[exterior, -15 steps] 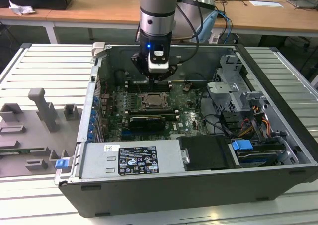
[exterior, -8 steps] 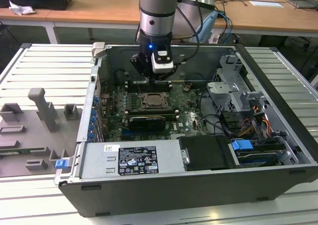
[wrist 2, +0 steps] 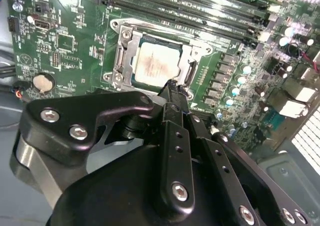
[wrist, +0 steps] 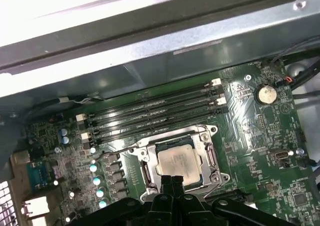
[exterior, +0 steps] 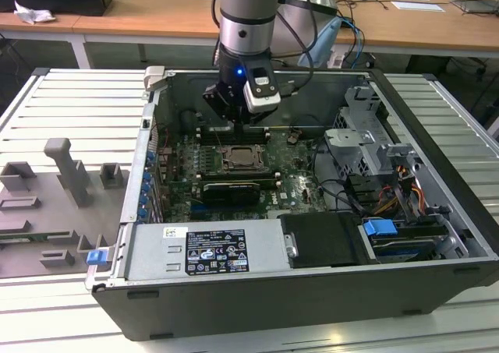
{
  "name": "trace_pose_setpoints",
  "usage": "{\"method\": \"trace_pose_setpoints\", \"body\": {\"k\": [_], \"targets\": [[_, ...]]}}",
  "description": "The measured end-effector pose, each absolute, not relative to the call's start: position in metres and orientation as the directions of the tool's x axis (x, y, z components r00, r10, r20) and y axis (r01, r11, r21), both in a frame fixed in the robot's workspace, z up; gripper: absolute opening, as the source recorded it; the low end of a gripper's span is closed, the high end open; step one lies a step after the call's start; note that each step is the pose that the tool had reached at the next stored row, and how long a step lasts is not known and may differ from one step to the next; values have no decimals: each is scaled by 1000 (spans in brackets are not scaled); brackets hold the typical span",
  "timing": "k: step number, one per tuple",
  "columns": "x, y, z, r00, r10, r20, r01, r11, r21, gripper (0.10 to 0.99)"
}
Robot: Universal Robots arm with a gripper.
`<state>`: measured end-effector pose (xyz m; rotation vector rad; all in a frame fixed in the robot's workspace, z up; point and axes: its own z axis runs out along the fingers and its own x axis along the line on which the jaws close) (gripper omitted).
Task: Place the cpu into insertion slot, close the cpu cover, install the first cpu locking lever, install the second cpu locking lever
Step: 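Install the first cpu locking lever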
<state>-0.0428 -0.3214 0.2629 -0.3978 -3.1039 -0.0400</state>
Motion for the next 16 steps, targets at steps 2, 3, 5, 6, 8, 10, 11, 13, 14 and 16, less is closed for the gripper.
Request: {"method": "trace_pose_setpoints", "body": {"k": [2, 3, 5, 6, 8, 10, 11, 13, 14, 16], "targets": [[-43, -321, 264, -968, 249, 15, 249, 968, 24, 106], [-43, -321, 264, -971, 241, 15, 241, 970, 24, 106], [-43, -321, 264, -981, 194, 15, 194, 981, 24, 106], [-43, -321, 264, -985, 170, 15, 170, 985, 24, 106], [-43, -321, 264, -993, 120, 15, 120, 992, 24, 106], [-43, -321, 264, -996, 92, 15, 93, 995, 24, 106], [-43, -321, 264, -996, 87, 15, 87, 996, 24, 106], [-44, -321, 264, -996, 84, 15, 84, 996, 24, 106], [-45, -321, 264, -996, 83, 15, 84, 996, 24, 106], [-48, -321, 264, -996, 83, 15, 83, 996, 24, 106]]}}
